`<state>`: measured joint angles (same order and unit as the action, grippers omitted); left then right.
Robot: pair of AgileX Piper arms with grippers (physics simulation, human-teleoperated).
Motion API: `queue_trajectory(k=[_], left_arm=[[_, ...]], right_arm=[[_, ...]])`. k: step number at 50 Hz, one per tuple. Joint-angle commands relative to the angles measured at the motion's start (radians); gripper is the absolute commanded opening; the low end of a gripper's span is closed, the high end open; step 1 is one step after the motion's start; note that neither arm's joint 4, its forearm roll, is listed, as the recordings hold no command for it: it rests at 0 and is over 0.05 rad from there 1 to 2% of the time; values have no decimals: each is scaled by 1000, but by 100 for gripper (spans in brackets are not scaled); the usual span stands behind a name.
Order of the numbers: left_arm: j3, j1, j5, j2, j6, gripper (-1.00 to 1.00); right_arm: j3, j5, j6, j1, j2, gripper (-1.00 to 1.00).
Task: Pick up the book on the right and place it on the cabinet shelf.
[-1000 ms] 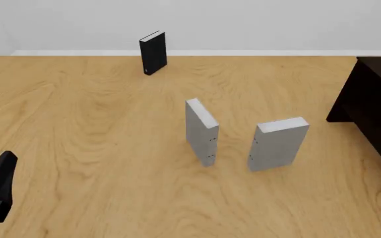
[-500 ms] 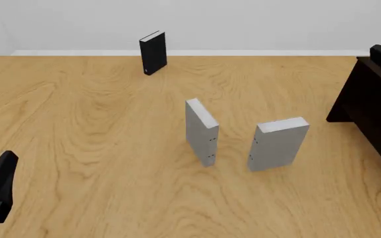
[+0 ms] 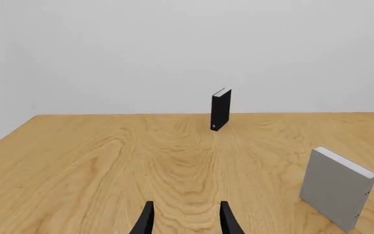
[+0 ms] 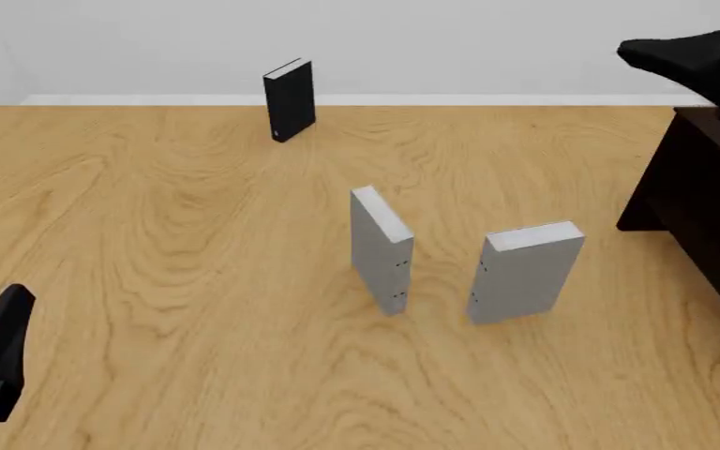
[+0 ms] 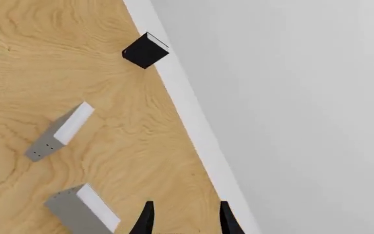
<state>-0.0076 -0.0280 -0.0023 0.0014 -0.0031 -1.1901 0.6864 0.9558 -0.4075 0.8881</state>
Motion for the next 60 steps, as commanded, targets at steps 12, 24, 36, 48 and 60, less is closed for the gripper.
queue_trajectory(k=[12, 24, 36, 48, 60], left_arm=[[-4, -6, 3, 0, -3, 100], [-4, -14, 5, 0, -5, 100], [-2, -24, 7, -1, -1, 100], [0, -33, 11, -1, 4, 100], [2, -49, 20, -1, 5, 100]], right_arm=[[-235, 303, 261, -9, 232, 100], [-259, 389, 387, 1, 297, 100], [-341, 448, 390, -35, 394, 100], [-325, 533, 356, -58, 446, 100], [-260, 534, 374, -48, 466, 100]])
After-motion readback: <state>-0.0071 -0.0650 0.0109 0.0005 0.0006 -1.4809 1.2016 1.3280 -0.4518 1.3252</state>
